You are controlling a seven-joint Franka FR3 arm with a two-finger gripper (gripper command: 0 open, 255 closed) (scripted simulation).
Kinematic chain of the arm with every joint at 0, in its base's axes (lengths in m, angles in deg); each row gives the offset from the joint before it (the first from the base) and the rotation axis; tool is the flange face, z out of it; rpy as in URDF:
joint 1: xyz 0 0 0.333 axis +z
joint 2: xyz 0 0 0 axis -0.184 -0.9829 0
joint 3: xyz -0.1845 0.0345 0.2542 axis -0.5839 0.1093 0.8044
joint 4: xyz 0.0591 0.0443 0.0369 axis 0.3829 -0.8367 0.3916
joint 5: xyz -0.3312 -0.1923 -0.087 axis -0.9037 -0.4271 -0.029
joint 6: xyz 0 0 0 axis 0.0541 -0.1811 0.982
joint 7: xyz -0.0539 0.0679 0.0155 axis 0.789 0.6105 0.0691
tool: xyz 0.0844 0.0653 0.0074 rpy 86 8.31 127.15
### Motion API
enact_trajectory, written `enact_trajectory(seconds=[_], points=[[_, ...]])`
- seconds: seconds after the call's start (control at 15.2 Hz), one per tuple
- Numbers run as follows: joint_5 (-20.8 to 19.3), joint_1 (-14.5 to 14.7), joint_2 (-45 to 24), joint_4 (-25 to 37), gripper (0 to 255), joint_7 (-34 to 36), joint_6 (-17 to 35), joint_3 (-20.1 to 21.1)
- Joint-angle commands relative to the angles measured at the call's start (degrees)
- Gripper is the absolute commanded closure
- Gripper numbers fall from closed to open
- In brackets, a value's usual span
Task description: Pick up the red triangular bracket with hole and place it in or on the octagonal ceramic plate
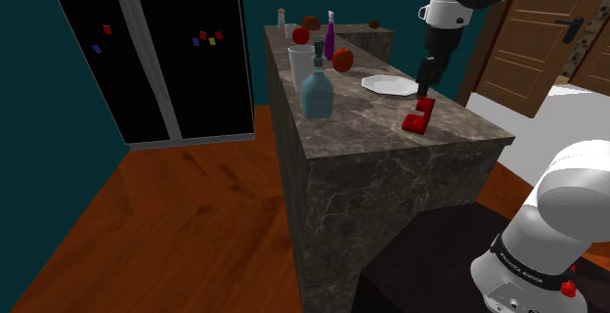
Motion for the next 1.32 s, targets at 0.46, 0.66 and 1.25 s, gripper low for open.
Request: enact_trajectory(seconds=[0.46,0.66,1.25], points=[[-2.40,-0.63,-1.06,-6.29,0,-0.78,7.16,-0.92],[-2.40,-0.63,-1.06,-6.29,0,-0.78,7.16,-0.92],[-2.42,-0.64,-1.06,-6.32,255,-0.79,7.19,-0.94]])
